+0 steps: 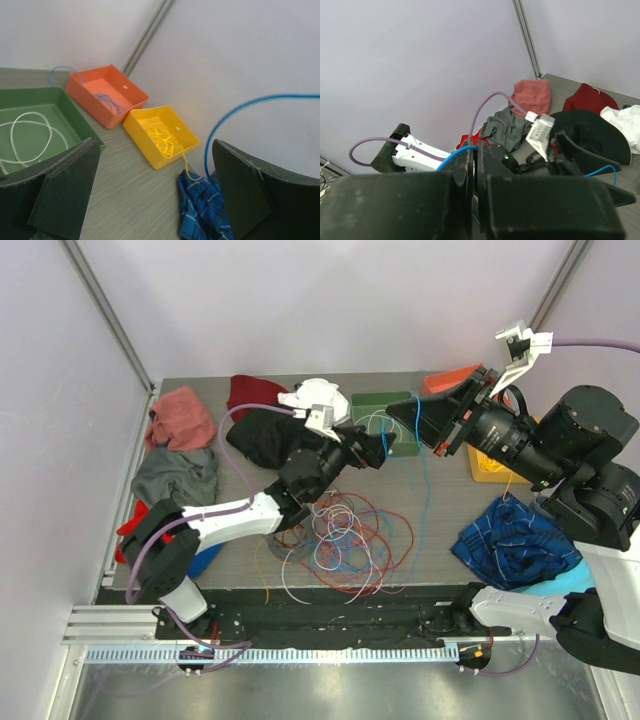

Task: Untangle the cables

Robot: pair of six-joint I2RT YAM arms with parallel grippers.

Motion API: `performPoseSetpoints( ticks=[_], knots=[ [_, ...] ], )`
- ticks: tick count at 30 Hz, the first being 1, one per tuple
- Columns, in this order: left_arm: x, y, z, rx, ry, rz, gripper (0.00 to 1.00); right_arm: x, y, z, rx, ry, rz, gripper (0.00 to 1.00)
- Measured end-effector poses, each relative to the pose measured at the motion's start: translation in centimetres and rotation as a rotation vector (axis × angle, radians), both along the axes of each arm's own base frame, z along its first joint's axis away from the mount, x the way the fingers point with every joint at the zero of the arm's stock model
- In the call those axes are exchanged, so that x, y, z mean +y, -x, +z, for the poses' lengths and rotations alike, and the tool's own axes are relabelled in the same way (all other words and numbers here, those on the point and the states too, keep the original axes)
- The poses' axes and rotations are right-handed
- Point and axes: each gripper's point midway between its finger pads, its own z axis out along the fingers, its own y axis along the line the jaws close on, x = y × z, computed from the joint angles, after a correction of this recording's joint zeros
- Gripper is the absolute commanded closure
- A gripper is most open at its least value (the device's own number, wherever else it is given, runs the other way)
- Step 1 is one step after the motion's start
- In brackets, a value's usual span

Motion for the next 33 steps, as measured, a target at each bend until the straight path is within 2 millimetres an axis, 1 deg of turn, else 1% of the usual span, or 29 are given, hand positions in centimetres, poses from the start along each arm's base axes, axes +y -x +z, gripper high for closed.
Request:
performPoseSetpoints(
  ticks=[3,6,10,13,15,18,19,20,22,24,27,30,33],
  knots=[
    [-0.8,-1.9,-2.0,0.054,-0.030,0.055,0.00,0.1,0.1,0.2,0.002,-0.006,0.006,0.99],
    [-0.8,-3.1,-3.5,0.102,-0.074,0.113,0.00,-0.2,0.3,0.9,-0.007,-0.016,0.006,0.99],
    [0.0,-4.2,-4.4,0.143,-0.110,0.189,0.00,-0.7,0.8,2.1,-0.021,-0.027,0.004,0.99],
    [0.5,-4.6,-5.0,0.164,-0.134,0.220,0.00,-0.9,0.9,3.0,-0.034,-0.032,0.000,0.99],
    [1.0,-4.9,-5.8,0.185,-0.158,0.244,0.00,-1.0,0.9,3.8,-0.044,-0.039,-0.003,0.99],
    [1.7,-5.6,-7.9,0.228,-0.208,0.278,0.00,-1.1,1.0,5.1,-0.068,-0.060,-0.007,0.99],
    [2.1,-5.9,-8.8,0.245,-0.229,0.290,0.00,-1.2,1.0,5.6,-0.076,-0.069,-0.009,0.99],
    [2.6,-6.2,-10.2,0.270,-0.262,0.307,0.00,-1.4,1.3,6.1,-0.088,-0.080,-0.009,0.99],
    [3.2,-6.4,-12.1,0.304,-0.303,0.327,0.00,-1.9,1.7,7.1,-0.111,-0.103,-0.009,0.99],
    [4.2,-6.4,-14.5,0.348,-0.362,0.349,0.00,-2.3,2.1,8.1,-0.135,-0.127,-0.011,0.99],
    [5.5,-6.4,-16.9,0.394,-0.428,0.375,0.00,-3.0,2.7,9.4,-0.167,-0.160,-0.017,0.99],
    [6.1,-6.3,-17.8,0.412,-0.446,0.385,0.00,-3.6,3.0,10.4,-0.191,-0.185,-0.028,0.99],
    [6.6,-5.8,-18.6,0.419,-0.455,0.380,0.00,-4.4,3.1,10.8,-0.209,-0.197,-0.056,0.99]
  ],
)
